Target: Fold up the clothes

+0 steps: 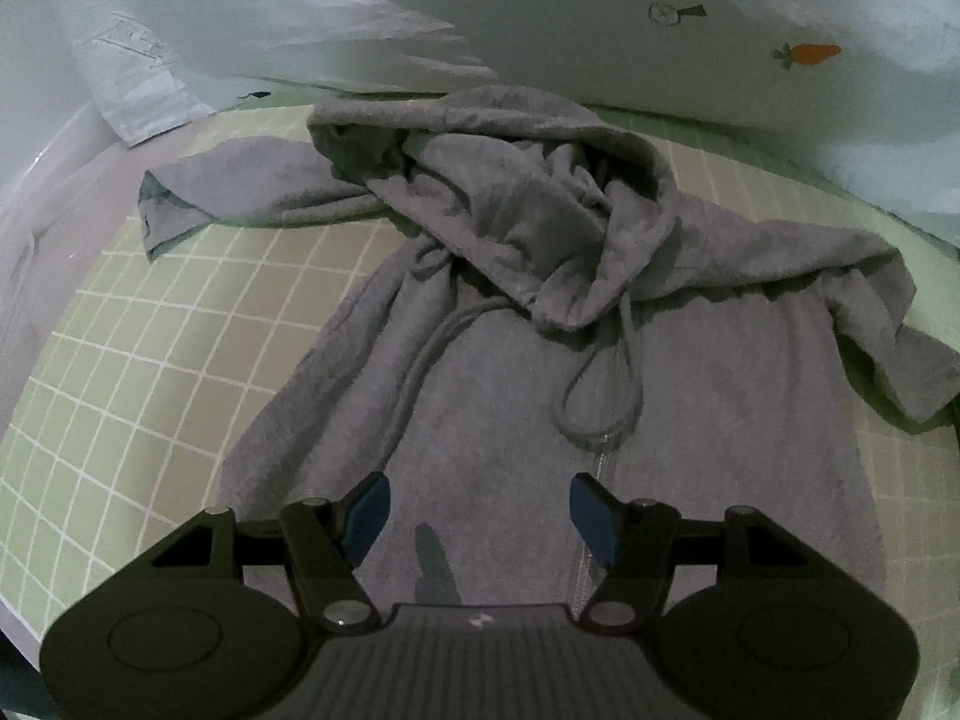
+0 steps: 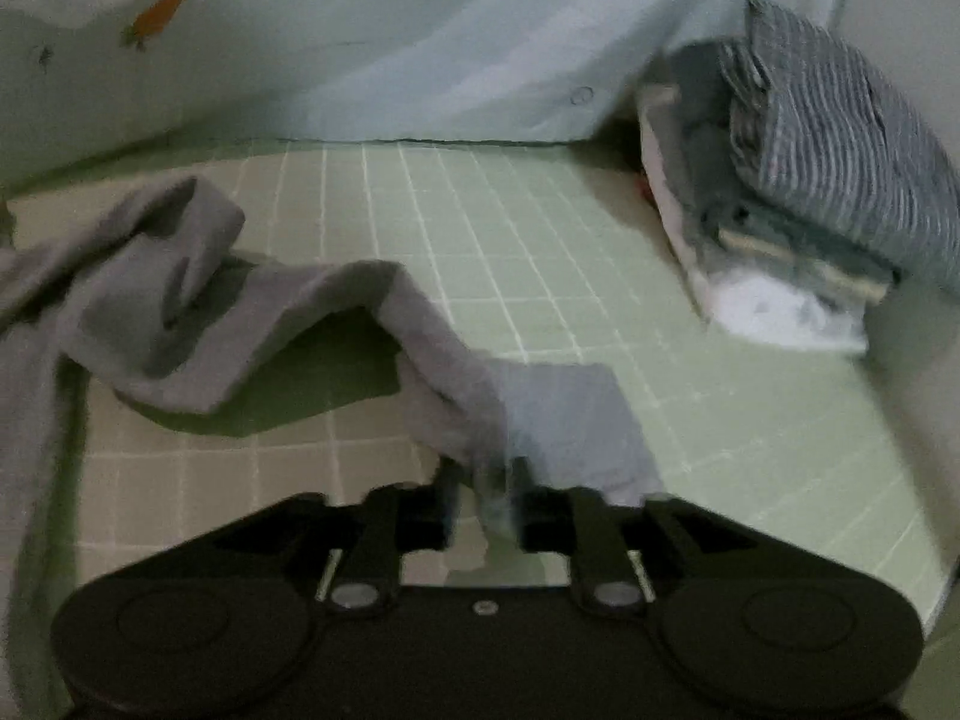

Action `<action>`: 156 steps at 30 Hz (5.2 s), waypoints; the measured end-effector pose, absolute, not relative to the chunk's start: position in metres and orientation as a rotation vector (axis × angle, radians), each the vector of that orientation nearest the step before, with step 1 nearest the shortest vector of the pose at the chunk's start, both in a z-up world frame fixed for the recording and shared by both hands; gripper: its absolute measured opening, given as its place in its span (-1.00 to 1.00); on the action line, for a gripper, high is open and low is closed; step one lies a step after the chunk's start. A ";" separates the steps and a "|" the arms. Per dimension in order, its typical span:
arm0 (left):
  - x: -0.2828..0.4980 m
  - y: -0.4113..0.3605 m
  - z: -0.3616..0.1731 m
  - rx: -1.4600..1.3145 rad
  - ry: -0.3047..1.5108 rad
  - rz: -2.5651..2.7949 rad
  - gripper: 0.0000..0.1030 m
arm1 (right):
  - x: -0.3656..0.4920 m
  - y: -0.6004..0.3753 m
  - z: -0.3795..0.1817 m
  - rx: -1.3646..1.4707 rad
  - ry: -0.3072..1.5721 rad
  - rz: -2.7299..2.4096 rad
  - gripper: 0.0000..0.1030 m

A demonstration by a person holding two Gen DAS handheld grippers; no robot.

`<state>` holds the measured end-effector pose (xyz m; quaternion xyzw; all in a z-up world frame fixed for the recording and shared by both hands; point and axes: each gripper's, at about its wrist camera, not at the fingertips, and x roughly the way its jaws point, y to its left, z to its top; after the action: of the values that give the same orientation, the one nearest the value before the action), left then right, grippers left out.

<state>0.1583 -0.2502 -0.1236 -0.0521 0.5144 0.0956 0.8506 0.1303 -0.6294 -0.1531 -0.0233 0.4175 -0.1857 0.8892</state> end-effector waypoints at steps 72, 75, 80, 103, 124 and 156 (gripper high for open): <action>0.173 -0.249 -0.130 -0.095 1.131 0.274 0.36 | 0.138 -0.828 -0.141 0.066 0.733 -0.881 -0.37; 0.169 -0.229 -0.127 -0.145 1.102 0.326 0.42 | 0.127 -0.803 -0.140 0.065 0.719 -0.838 0.27; 0.162 -0.190 -0.126 -0.201 1.064 0.408 0.42 | 0.121 -0.739 -0.143 0.211 0.764 -0.612 0.33; 0.158 -0.125 -0.165 -0.226 1.167 0.081 -0.62 | 0.108 -0.493 -0.171 0.240 1.032 0.007 -0.24; 0.068 -0.168 -0.158 -0.286 1.153 0.156 -0.58 | 0.053 -0.513 -0.163 0.108 1.054 0.008 -0.73; 0.202 -0.071 -0.151 -0.325 1.091 0.307 -0.11 | 0.392 -0.371 -0.043 -0.305 0.413 0.132 -0.85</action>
<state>0.2022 -0.0705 -0.1513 -0.1533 0.5144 0.1449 0.8312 0.3923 -0.3706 -0.0433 -0.1508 0.2042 0.0654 0.9650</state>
